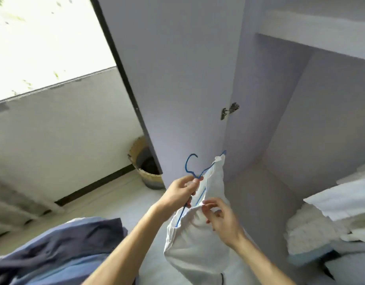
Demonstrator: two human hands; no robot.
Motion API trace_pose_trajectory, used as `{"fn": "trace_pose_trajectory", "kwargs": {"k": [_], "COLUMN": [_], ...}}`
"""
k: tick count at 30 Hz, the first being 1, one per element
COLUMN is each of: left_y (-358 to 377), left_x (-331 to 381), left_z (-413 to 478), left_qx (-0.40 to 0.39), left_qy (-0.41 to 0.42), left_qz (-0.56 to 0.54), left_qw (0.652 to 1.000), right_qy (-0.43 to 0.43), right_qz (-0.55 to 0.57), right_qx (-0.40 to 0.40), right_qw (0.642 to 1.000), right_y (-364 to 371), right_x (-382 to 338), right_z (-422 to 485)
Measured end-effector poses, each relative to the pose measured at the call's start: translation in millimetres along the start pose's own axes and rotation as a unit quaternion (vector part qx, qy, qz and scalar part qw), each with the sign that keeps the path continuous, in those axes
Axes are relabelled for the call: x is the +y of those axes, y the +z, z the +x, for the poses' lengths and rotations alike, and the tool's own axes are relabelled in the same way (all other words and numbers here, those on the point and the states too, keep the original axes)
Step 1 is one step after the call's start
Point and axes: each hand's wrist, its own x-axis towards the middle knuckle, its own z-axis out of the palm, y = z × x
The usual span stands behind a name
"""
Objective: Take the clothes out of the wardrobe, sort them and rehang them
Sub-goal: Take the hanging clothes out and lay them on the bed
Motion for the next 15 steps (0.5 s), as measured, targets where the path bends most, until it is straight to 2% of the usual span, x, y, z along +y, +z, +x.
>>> {"fn": "trace_pose_trajectory", "kwargs": {"k": [5,7,9,12,13,15], "left_y": [-31.7,-36.4,-40.6,-44.7,-44.0,-39.6], "left_x": [-66.0,-85.9,-104.7,-138.6,-148.1,-167.7], "left_z": [-123.7,-175.1,-226.3,-296.6,-320.0,-363.9], "left_qx": [0.107,0.147,0.185,0.234,0.257,0.310], "left_qy": [-0.034,-0.043,-0.055,-0.077,-0.085,-0.094], "left_qz": [-0.073,-0.095,-0.126,-0.157,-0.162,-0.180], "left_qw": [0.991,0.984,0.973,0.956,0.949,0.929], "right_qy": [-0.169,-0.243,-0.291,-0.361,-0.377,-0.392], "right_qz": [-0.122,-0.192,-0.281,-0.393,-0.399,-0.369], "right_qx": [0.000,-0.058,-0.166,-0.316,-0.357,-0.422], "right_qw": [0.978,0.949,0.899,0.785,0.756,0.729], "right_y": [50.4,74.9,107.0,165.7,185.3,219.6], "right_x": [-6.3,-18.9,-32.1,-38.5,-39.0,-40.1], "right_z": [-16.0,-22.4,-31.9,-54.1,-64.8,-92.6]}}
